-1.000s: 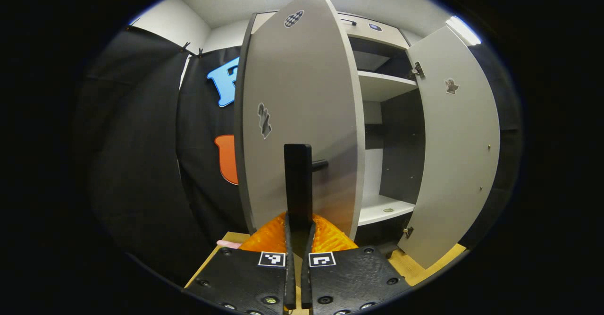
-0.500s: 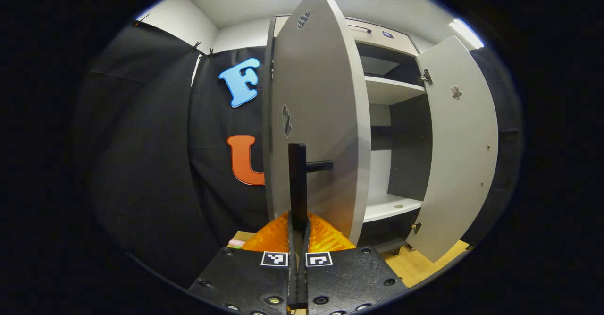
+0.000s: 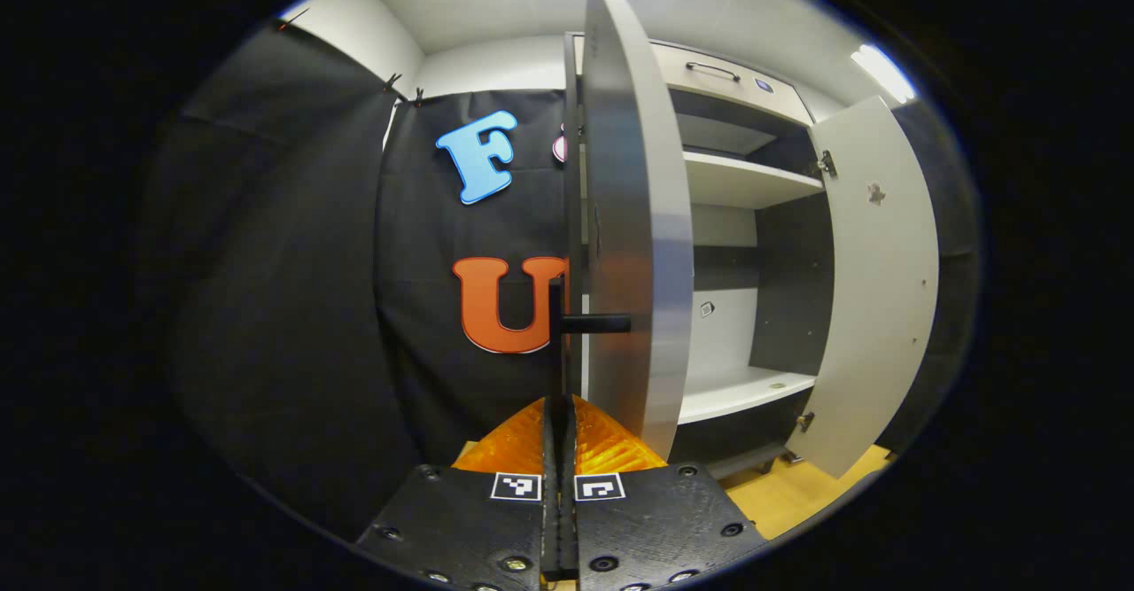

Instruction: Open the right door of the double-door shoe cabinet with the right hand, and open the left door with the left hand.

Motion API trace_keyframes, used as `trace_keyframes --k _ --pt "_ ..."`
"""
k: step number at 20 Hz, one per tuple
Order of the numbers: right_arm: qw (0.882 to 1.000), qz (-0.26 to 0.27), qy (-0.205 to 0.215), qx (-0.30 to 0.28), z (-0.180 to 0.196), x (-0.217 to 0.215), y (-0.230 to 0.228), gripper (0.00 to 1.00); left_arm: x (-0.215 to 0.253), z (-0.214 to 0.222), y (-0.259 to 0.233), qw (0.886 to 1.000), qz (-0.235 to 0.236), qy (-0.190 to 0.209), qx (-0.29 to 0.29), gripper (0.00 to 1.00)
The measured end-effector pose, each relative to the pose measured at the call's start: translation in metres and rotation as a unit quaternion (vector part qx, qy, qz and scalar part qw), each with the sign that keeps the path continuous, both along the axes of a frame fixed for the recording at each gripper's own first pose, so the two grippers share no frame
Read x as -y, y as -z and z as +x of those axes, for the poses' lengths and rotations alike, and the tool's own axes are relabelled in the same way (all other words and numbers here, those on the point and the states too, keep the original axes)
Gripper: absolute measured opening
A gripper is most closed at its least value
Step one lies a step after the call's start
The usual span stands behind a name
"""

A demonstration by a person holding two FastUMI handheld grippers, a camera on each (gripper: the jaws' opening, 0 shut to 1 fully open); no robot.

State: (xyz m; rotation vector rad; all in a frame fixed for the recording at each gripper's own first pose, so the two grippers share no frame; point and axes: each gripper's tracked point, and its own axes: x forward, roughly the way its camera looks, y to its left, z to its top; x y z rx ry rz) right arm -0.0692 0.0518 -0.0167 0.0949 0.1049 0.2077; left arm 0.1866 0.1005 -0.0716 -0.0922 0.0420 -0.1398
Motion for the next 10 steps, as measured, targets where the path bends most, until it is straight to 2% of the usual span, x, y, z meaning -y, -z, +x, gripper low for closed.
trace_keyframes --k 1,3,10 --pt "1.0 -0.001 0.001 0.0 0.0002 -0.0004 -0.0007 0.96 0.0014 -0.0014 0.0008 1.0 0.009 0.009 0.001 0.0" --pt "1.0 -0.002 0.001 0.002 0.0006 -0.003 -0.0028 0.96 -0.0009 -0.0018 0.0023 0.999 0.052 0.003 0.006 0.0" --pt "1.0 -0.004 -0.005 -0.001 0.0036 -0.0073 -0.0025 0.96 -0.0018 -0.0021 0.0026 0.999 0.044 -0.006 0.004 0.0"
